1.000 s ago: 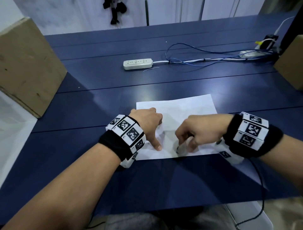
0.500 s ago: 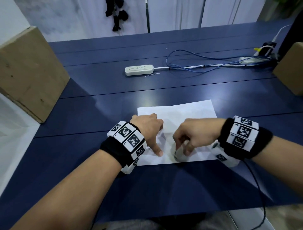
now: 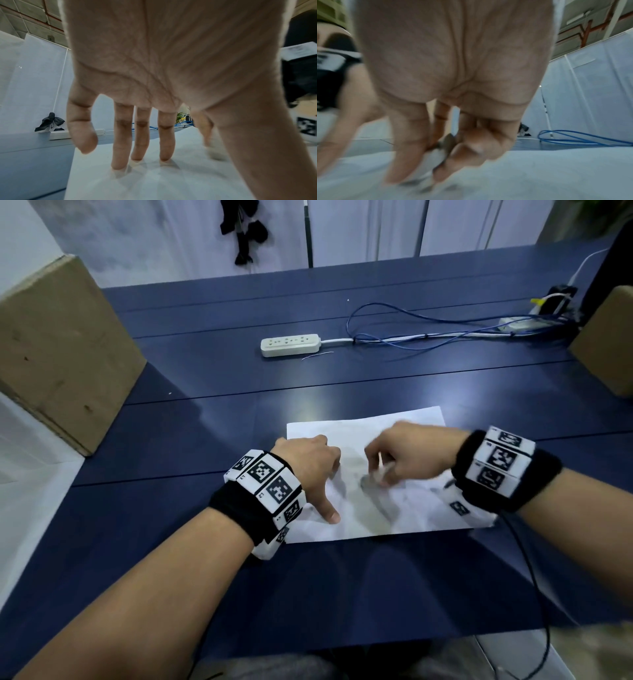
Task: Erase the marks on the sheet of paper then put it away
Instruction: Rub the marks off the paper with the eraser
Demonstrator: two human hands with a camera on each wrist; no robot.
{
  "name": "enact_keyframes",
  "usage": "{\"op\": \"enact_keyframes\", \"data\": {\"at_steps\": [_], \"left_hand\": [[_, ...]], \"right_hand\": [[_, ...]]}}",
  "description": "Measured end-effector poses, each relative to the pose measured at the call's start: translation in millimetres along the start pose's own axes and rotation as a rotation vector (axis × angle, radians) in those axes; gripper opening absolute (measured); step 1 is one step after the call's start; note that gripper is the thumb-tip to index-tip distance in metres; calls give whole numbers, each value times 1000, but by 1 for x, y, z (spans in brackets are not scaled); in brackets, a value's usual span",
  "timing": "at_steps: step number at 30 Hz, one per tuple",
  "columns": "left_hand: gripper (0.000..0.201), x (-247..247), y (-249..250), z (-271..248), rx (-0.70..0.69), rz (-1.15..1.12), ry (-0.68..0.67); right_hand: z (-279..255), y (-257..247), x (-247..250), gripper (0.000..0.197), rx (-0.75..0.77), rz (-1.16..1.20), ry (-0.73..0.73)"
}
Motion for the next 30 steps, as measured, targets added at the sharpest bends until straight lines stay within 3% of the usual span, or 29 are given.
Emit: {"op": "enact_keyframes", "data": {"at_steps": [2, 4, 6, 9, 13, 15, 21, 30], "left_hand": [[87, 1, 0, -1, 0, 0, 4], [87, 1, 0, 0, -1, 11, 11], [89, 2, 0, 1, 3, 15, 3], [92, 3, 2, 2, 1, 30, -19], [89, 3, 3, 3, -1, 40, -20], [89, 3, 3, 3, 3, 37, -18], [93, 3, 2, 6, 13, 33, -40], [81, 3, -5, 3, 11, -50, -6]], "right_hand": [[12, 15, 12, 19, -90, 15, 108], [7, 15, 10, 20, -66, 17, 121], [-12, -5, -3, 13, 35, 49, -9], [-35, -26, -25, 18, 94, 127, -234], [5, 2, 7, 16, 3, 4, 83], [12, 15, 16, 21, -50, 3, 145], [-36, -24, -21, 10, 125, 142, -153], [-41, -17, -15, 23, 63, 141, -93]]}}
Point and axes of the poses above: each hand's wrist, its own z-axis towards the middle knuckle, its own x-axis out of the back of the hand, y = z × x, the point moved 8 cm from there along z, towards the middle knuckle, and after that the axes turned 15 degrees about y, right-handed, at the moved point
